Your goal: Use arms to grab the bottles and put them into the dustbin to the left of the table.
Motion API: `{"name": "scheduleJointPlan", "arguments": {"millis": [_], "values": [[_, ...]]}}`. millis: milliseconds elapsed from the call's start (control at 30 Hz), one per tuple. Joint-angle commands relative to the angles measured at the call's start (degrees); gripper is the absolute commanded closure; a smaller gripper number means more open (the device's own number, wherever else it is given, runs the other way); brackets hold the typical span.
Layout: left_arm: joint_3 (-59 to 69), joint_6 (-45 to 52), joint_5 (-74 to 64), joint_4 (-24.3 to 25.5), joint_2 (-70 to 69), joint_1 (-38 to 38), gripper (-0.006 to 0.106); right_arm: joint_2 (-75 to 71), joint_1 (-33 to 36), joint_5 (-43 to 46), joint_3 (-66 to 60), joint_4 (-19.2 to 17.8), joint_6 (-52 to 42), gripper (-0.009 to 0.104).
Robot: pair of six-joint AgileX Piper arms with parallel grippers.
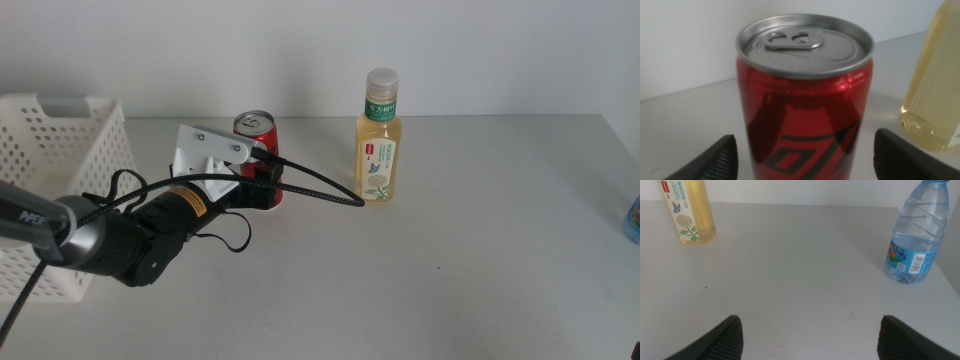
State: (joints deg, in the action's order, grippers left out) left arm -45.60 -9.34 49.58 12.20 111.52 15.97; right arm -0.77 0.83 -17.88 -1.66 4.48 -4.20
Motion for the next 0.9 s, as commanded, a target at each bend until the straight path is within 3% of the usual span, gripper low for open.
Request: {"name": "scheduleJointPlan", "arguments": {"millis": [0,233,333,467,600,700,867], "values": [[-3.89,-1.06,4.0,-0.24,-0.35,-0.08,0.008,-1.21,-0.31,3.95,0.54,-0.75,-0.5,0.024],[-10.5,-1.74,3.79,-1.9,5.09,-0.08,0.011,-1.21,-0.31,3.95,0.54,-0.75,-0.5,0.024],[-12.4,-2.4,3.23,-1.44,6.47,-0.08,0.024,-1.21,-0.31,3.95,0.54,-0.75,-0.5,0.024],[-12.73,-2.95,2.89,0.57,6.29,-0.08,0.054,-1.21,-0.31,3.95,0.54,-0.75,-0.5,0.024],[-12.73,-2.95,-0.09,0.28,4.6,-0.08,0.078,-1.21,-0.31,3.95,0.54,-0.75,-0.5,0.024],[-12.73,-2.95,-4.87,-0.1,2.01,-0.08,0.086,-1.21,-0.31,3.95,0.54,-0.75,-0.5,0.024],[-12.74,-3.2,-16.91,0.98,-5.42,-0.03,0.088,-1.21,-0.31,3.91,0.54,-0.75,-0.5,0.024]]}}
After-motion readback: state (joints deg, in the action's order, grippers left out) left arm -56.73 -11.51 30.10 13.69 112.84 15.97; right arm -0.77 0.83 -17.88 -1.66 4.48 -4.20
